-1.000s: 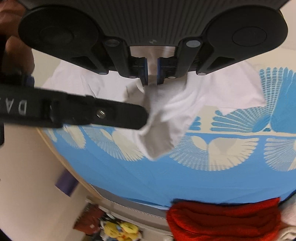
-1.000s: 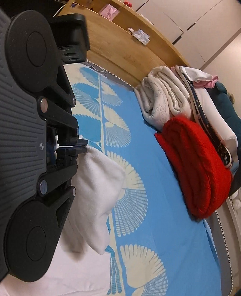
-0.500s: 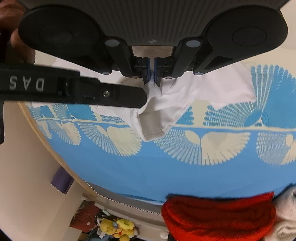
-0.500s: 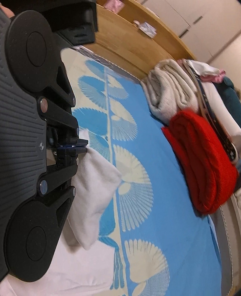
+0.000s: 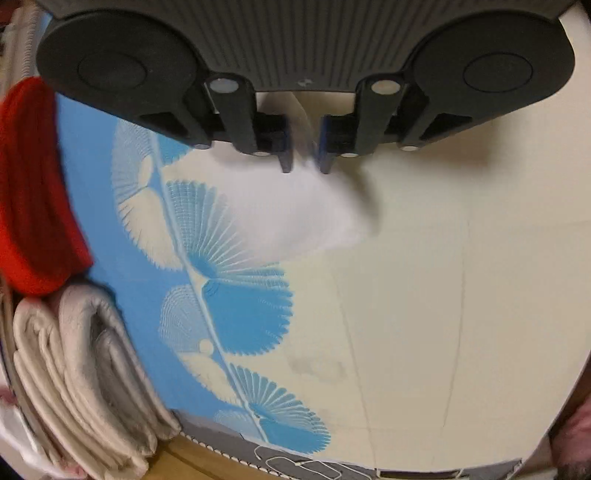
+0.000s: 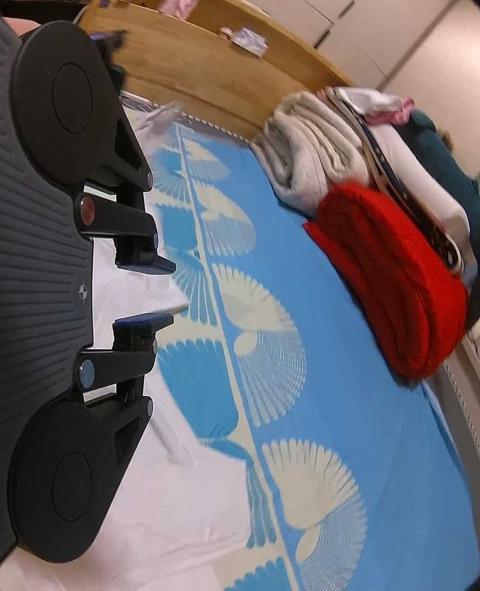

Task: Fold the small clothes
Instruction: 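Pull the fabric with the left gripper and release it flat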

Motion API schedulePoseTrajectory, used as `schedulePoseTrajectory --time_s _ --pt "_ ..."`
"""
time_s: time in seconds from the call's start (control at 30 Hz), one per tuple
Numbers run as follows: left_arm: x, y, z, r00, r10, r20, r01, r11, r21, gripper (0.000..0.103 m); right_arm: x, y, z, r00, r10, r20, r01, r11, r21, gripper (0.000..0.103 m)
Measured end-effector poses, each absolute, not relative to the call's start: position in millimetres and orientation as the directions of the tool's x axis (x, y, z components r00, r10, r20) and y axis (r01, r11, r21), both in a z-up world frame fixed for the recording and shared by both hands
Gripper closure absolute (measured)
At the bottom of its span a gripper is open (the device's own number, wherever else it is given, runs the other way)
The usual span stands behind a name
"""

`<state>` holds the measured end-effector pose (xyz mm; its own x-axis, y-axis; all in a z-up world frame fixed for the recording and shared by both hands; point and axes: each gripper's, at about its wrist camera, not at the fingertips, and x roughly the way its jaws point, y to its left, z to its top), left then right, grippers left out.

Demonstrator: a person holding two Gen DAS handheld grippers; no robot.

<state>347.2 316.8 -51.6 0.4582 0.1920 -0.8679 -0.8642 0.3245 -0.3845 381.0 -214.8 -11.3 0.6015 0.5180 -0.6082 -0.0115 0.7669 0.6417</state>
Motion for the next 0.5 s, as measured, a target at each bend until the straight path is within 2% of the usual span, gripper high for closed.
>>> schedulePoseTrajectory --time_s 0.07,0.23,0.4,0.43,0.5 --pt "353 316 -49 0.51 0.144 -0.848 -0.818 0.385 -0.427 0.073 382 -213 -15 0.591 0.505 -0.629 0.004 0.778 0.628 0.078" --pt "355 325 -52 0.54 0.088 -0.837 -0.776 0.437 -0.455 0.073 382 -209 -20 0.574 0.478 -0.665 0.025 0.802 0.597 0.078" --pt "367 341 -55 0.543 0.112 -0.832 -0.71 0.59 -0.384 0.073 381 -211 -23 0.556 0.467 -0.687 0.033 0.814 0.58 0.078" --pt "371 339 -55 0.548 0.114 -0.829 -0.679 0.639 -0.361 0.071 381 -212 -24 0.553 0.466 -0.691 0.035 0.816 0.577 0.078" --pt "382 325 -54 0.563 0.097 -0.821 -0.558 0.778 -0.29 0.051 382 -214 -25 0.547 0.461 -0.699 0.037 0.821 0.57 0.078"
